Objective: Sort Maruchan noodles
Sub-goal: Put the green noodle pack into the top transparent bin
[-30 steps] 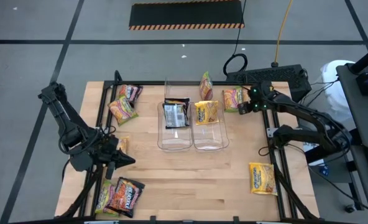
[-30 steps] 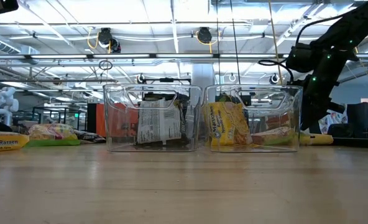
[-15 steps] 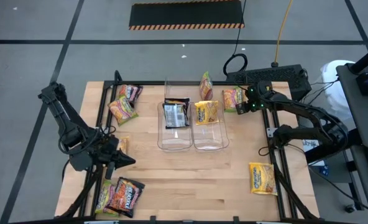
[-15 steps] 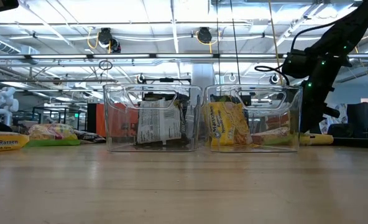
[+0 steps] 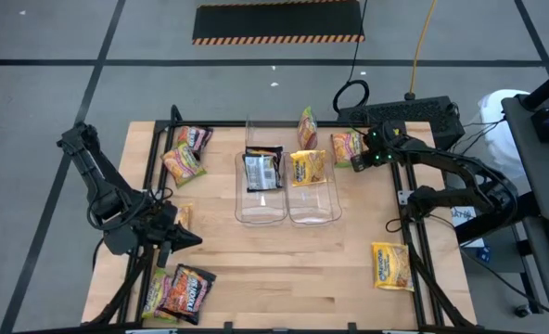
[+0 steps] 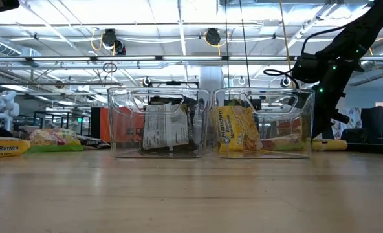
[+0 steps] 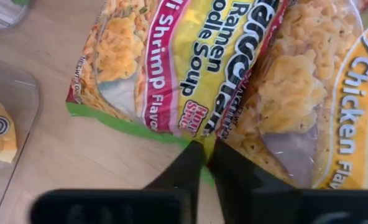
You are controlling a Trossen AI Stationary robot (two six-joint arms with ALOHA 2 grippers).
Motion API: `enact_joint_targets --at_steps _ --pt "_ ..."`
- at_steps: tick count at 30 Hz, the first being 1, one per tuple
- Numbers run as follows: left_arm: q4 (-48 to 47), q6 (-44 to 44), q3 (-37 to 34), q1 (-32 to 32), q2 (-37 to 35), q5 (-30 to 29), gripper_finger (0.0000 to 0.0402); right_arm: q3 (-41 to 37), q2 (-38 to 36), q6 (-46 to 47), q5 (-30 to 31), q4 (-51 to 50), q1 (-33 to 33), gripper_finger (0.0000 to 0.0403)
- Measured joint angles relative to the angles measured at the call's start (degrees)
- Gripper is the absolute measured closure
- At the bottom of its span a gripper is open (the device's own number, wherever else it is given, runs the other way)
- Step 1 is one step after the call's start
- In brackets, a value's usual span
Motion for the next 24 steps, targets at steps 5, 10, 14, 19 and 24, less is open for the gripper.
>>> enact_joint_targets --at_steps 5,10,14,19,24 --pt "0.02 -0.02 0.00 -0.01 0.00 0.00 0.0394 0.00 0.00 -0.28 0.00 -0.02 0.00 0.0400" --pt "0.02 -0.04 0.00 0.00 0.00 0.00 0.0394 0.00 -0.59 -1.13 -3.27 -0.31 0.03 0.0402" --pt "0.03 -0.04 0.00 0.00 0.00 0.00 0.0394 0.00 -3.09 -0.92 -2.20 -1.71 0.47 0.0402" --pt "0.02 -0.04 0.00 0.00 0.00 0.00 0.0394 0.00 -8.94 0.09 0.87 -4.39 0.70 0.0403" --pt "0.03 1.30 0.00 0.00 0.00 0.02 0.0394 0.00 -15.87 1.07 2.25 -7.25 0.72 0.0403"
